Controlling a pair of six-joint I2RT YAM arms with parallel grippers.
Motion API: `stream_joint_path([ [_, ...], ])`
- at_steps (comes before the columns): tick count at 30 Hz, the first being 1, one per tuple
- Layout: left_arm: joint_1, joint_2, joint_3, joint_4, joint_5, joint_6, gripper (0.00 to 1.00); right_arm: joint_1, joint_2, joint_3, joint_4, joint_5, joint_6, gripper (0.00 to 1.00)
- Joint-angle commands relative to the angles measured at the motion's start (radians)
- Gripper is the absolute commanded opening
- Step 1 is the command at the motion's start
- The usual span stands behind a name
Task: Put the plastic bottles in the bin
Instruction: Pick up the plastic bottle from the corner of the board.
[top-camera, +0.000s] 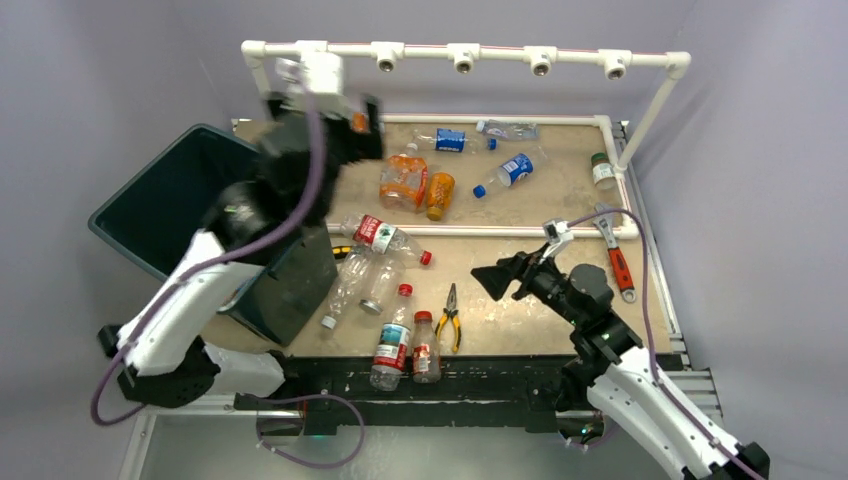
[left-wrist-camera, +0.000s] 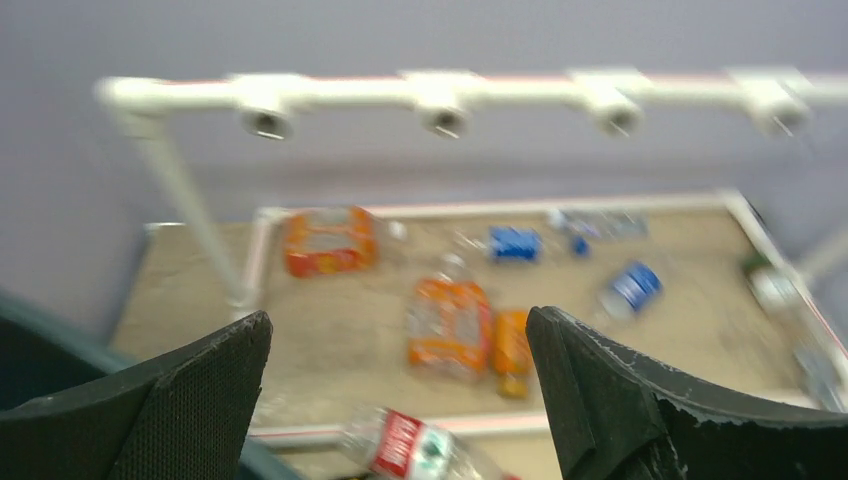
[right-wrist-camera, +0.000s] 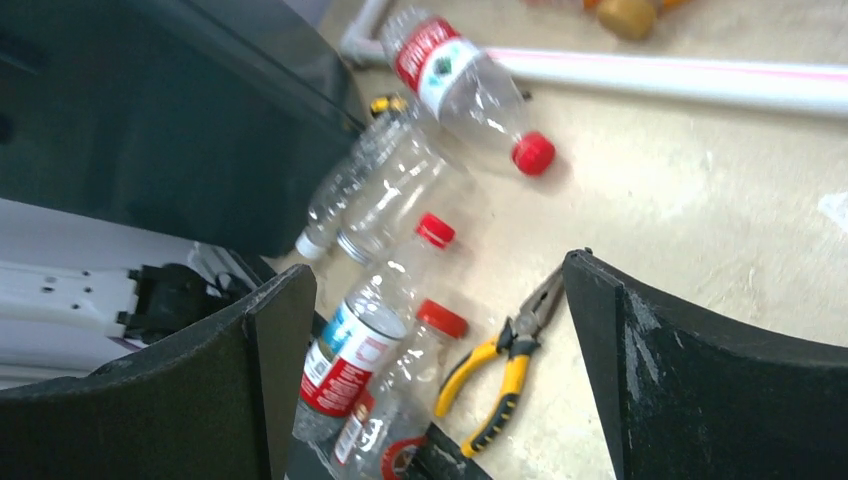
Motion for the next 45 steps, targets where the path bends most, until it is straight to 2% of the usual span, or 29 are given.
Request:
stream_joint_path([
  [1, -0.288, 0.113, -0.067, 0.015, -0.147, 0.019, 0.99, 0.003, 0.097, -0.025, 0.094, -0.074, 0.000, 0.95],
  [4, -0.366, 0.140, -0.132, 0.033, -0.112, -0.027, 0.99, 0.007, 0.153, -0.043, 0.109, -0.082, -0.010, 0.94],
  [9, -0.441, 0.088, -0.360, 0.104, -0.056, -0.176, 0.99, 0.062, 0.265, -0.076, 0.152, -0.103, -0.011, 0.90],
  [15, -0.467, -0.063, -0.665, 0.214, -0.054, -0.380, 0.99, 0.380, 0.371, -0.028, 0.059, 0.085, 0.059, 0.89],
  [20, -0.467, -0.175, -0.839, 0.302, -0.061, -0.492, 0.99, 0.499, 0.382, -0.019, -0.015, 0.163, 0.171, 0.88],
  [23, -0.467, -0.199, -0.892, 0.327, -0.076, -0.535, 0.99, 0.542, 0.391, -0.006, -0.045, 0.177, 0.211, 0.88],
  [29, -0.467, -0.166, -0.891, 0.286, -0.093, -0.611, 0.99, 0.581, 0.473, 0.026, -0.051, 0.165, 0.247, 0.89],
  [40, -0.467, -0.276, -0.997, 0.419, -0.007, -0.618, 0.99, 0.602, 0.714, 0.095, 0.019, 0.126, 0.232, 0.88],
  [45, -0.467, -0.306, -1.043, 0.454, 0.018, -0.627, 0.99, 0.608, 0.773, 0.114, 0.036, 0.127, 0.232, 0.86],
])
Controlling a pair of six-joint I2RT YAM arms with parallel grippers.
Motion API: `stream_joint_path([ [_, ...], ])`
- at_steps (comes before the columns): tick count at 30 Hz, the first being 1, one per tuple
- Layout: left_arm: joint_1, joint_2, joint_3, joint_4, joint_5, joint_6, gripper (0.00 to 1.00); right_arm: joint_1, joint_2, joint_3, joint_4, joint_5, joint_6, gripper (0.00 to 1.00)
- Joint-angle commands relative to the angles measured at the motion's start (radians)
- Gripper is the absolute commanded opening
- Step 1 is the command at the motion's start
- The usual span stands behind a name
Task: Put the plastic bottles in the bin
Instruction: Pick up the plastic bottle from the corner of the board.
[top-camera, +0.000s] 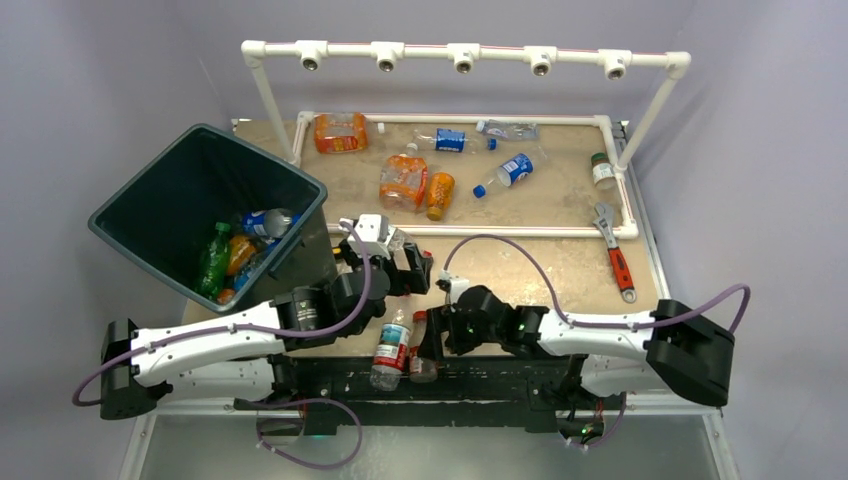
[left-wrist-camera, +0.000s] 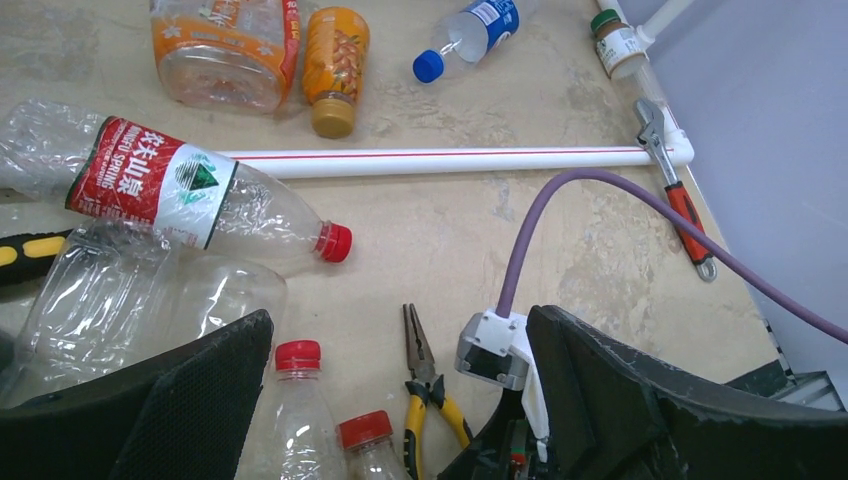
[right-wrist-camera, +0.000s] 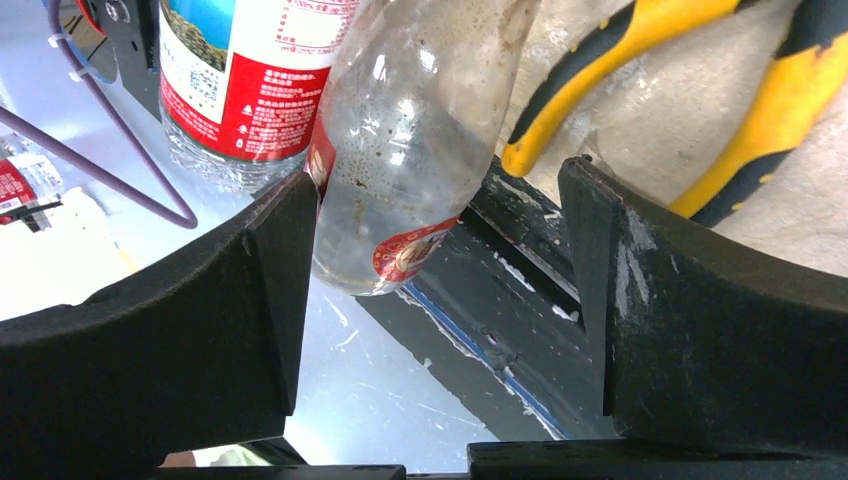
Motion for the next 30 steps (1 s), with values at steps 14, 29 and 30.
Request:
stream_joint_path([
  [14, -0.002, 0.036, 0.012, 0.027, 0.050, -0.061, 0.99, 0.033, -0.012, 0.063, -0.054, -0.006, 0.008, 0.87],
  [29, -0.002, 0.051, 0.009, 0.043, 0.062, -0.076, 0.99, 0.041, 0.033, 0.030, -0.010, -0.174, 0.070, 0.89],
  [30, -0.002, 0.049, 0.008, 0.042, 0.062, -0.078, 0.99, 0.041, 0.049, 0.037, -0.006, -0.176, 0.069, 0.89],
])
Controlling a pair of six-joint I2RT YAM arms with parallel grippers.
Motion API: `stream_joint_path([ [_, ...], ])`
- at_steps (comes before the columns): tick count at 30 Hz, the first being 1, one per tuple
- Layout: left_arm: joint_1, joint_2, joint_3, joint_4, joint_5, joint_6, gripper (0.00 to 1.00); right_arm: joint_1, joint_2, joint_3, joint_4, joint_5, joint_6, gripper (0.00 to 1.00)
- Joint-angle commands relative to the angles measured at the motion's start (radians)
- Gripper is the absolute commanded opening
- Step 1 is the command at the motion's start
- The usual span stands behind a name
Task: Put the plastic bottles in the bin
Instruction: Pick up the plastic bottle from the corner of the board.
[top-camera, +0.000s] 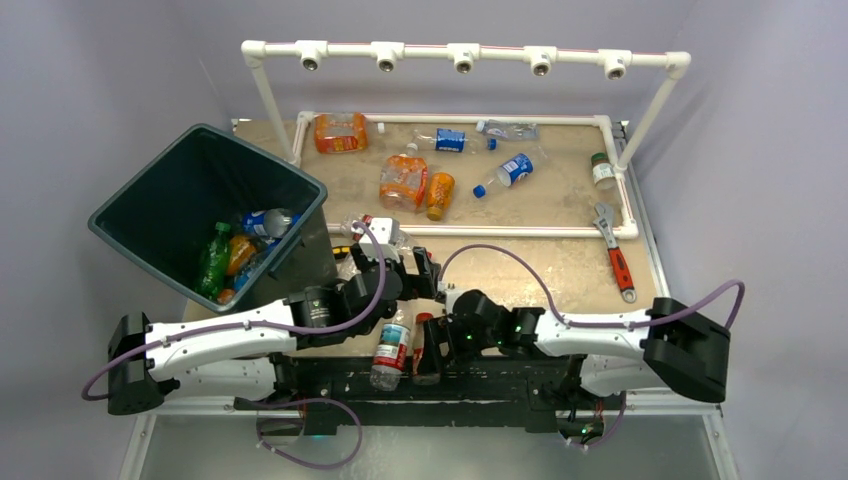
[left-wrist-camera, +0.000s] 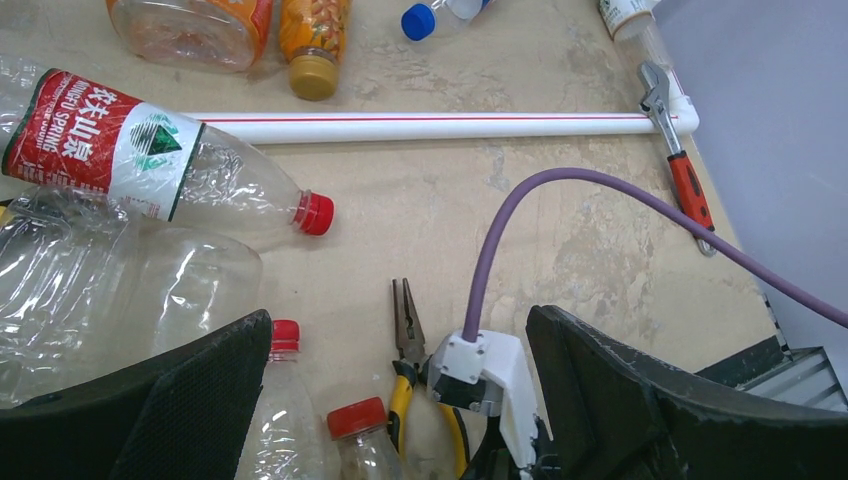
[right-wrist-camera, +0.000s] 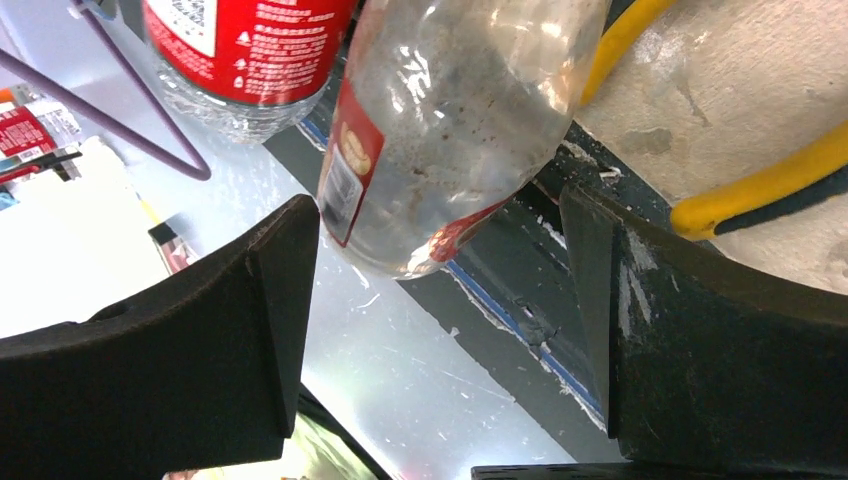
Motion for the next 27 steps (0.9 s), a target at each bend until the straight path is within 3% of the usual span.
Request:
stream_joint_path([
  [1, -0.002, -0.007, 0.026, 0.023, 0.009, -0.022, 0.99, 0.004, 0.060, 0.021, 0.067, -0.057, 0.011, 0.89],
  [12, -0.002, -0.007, 0.014, 0.028, 0.018, -0.035, 0.99, 0.004, 0.165, 0.013, 0.129, -0.050, 0.003, 0.77],
  [15, -0.002, -0.003, 0.013, 0.031, 0.021, -0.037, 0.99, 0.004, 0.154, 0.007, 0.127, -0.040, 0.005, 0.70],
  [21, -0.002, -0.004, 0.017, 0.033, 0.025, -0.035, 0.99, 0.004, -0.029, 0.033, 0.009, 0.015, -0.012, 0.53],
  [27, -0.002, -0.013, 0.059, 0.082, 0.030, 0.009, 0.98, 0.004, -0.248, 0.141, -0.258, 0.085, -0.086, 0.45],
])
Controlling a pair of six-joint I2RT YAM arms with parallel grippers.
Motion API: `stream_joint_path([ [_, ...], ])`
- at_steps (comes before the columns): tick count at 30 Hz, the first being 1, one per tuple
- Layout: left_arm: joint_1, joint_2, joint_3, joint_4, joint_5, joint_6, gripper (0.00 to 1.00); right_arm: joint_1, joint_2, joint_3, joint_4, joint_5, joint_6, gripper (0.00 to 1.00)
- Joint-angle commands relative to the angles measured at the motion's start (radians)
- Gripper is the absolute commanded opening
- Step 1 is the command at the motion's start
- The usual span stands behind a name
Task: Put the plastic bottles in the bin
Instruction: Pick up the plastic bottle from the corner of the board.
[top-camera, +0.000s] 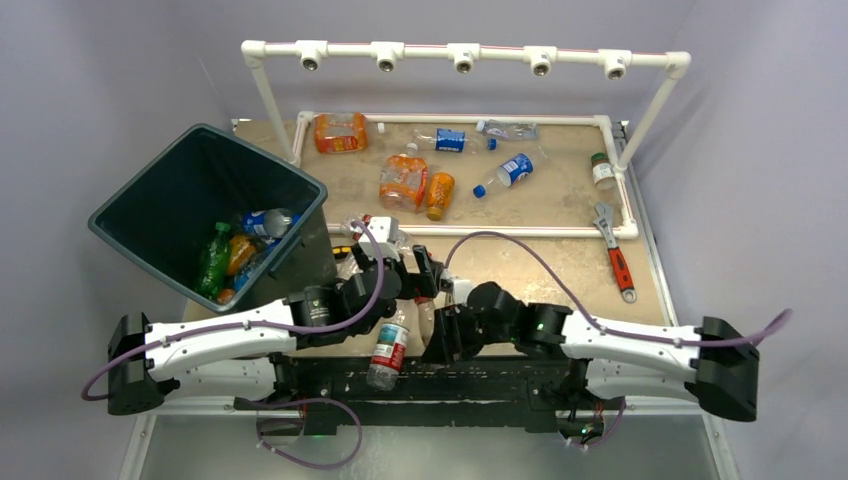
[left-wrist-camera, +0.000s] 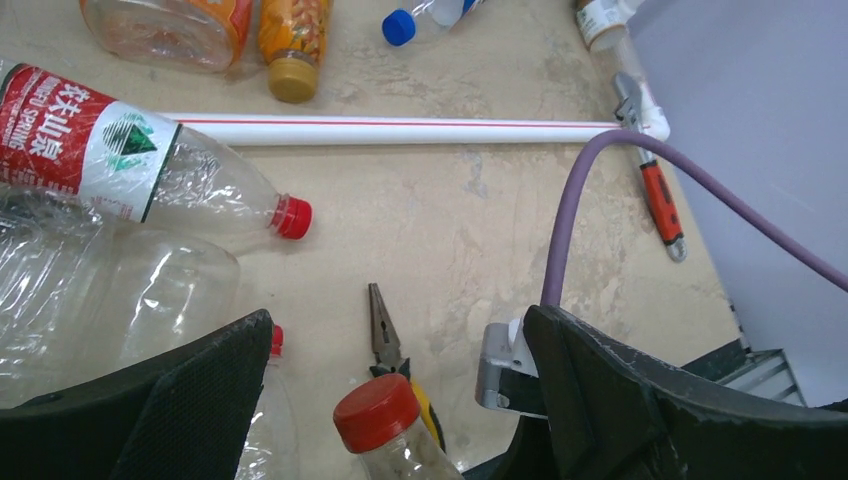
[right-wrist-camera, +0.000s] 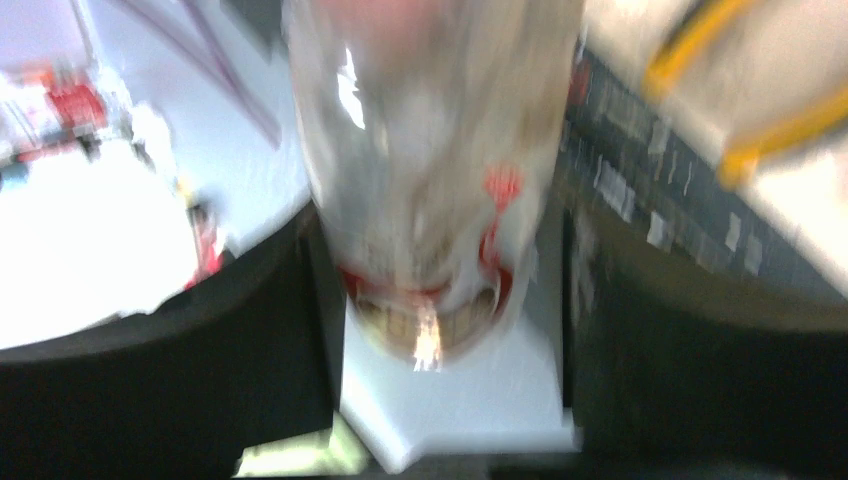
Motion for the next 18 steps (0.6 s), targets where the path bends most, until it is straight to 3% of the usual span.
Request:
stream_joint_path([
  [1, -0.002, -0.014, 0.075, 0.085, 0.007, 0.046, 0.98, 0.004, -0.138, 0.127, -0.224, 0.105, -0.080, 0.44],
  [3, -0.002, -0.018, 0.114, 0.123, 0.003, 0.094, 0.98, 0.004, -0.205, 0.150, -0.273, 0.173, -0.117, 0.43],
  [6, -0.002, -0.041, 0.132, 0.229, -0.074, 0.109, 0.98, 0.004, -0.322, 0.111, -0.248, 0.296, -0.164, 0.30],
  [8, -0.002, -0.080, 0.062, 0.406, -0.106, 0.158, 0.99, 0.004, -0.388, 0.055, -0.179, 0.377, -0.195, 0.06],
  [9, -0.002, -0.099, 0.016, 0.505, -0.113, 0.187, 0.99, 0.004, -0.421, 0.026, -0.117, 0.404, -0.210, 0.00],
  [12, -0.001, -0.117, -0.050, 0.701, -0.042, 0.322, 0.99, 0.004, -0.483, -0.056, 0.026, 0.454, -0.276, 0.00],
  [15, -0.001, -0.089, 0.031, 0.588, 0.152, 0.454, 0.99, 0.004, -0.558, -0.127, 0.171, 0.466, -0.355, 0.00],
  [18, -0.001, -0.052, 0.095, 0.463, 0.337, 0.479, 0.99, 0.004, -0.659, -0.203, 0.282, 0.427, -0.444, 0.00],
])
